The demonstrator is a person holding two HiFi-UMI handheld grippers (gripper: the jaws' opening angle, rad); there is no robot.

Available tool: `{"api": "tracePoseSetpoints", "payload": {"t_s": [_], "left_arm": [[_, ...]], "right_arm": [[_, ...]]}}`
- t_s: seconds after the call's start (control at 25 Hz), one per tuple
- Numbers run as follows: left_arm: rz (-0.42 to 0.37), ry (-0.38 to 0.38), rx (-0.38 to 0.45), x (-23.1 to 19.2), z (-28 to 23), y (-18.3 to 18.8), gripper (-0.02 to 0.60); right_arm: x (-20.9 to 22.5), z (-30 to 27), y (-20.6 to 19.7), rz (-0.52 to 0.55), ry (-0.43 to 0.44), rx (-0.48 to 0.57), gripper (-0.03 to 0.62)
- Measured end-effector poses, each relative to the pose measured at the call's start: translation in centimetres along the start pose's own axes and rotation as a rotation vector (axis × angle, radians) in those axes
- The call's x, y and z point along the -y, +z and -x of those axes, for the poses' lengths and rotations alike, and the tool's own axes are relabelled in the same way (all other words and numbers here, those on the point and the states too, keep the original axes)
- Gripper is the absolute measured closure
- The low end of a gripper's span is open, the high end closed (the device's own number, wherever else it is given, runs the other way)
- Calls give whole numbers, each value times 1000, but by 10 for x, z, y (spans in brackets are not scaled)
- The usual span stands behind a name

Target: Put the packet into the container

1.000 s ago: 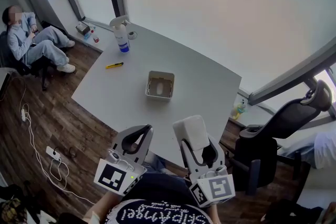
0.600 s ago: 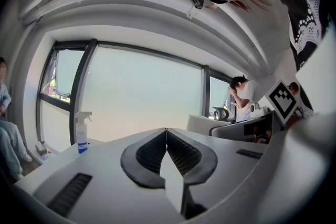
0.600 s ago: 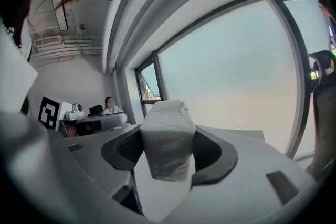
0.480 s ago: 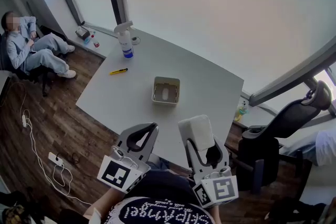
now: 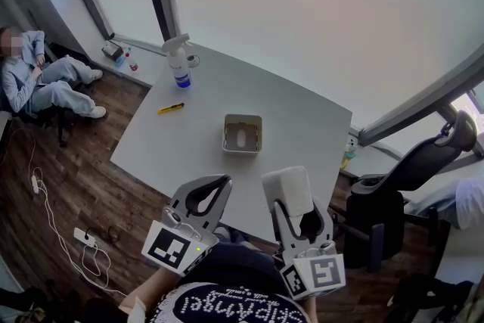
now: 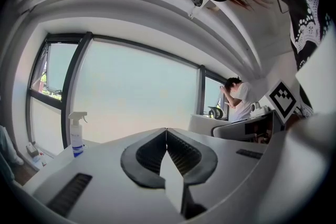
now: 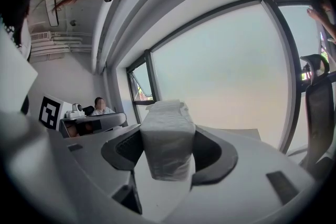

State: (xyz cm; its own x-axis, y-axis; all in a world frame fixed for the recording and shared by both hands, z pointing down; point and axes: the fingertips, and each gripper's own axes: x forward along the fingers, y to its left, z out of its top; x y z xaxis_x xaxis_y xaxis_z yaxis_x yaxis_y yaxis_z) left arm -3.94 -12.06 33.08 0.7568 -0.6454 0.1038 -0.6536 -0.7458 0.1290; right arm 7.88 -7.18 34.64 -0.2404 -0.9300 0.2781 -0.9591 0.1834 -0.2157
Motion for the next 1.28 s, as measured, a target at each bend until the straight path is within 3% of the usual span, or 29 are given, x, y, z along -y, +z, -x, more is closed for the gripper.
{"api": "tracePoseSetpoints", "payload": {"t_s": [0.68,1.28], "left_arm": [[19,-34,-9,-26,12,-9,574],[57,-8,-25,-32,2,-9,573]], "right_arm": [[-22,-13,-11,-15,-40,-21,327],[-18,-34,-5,9,-1,-37,327]]}}
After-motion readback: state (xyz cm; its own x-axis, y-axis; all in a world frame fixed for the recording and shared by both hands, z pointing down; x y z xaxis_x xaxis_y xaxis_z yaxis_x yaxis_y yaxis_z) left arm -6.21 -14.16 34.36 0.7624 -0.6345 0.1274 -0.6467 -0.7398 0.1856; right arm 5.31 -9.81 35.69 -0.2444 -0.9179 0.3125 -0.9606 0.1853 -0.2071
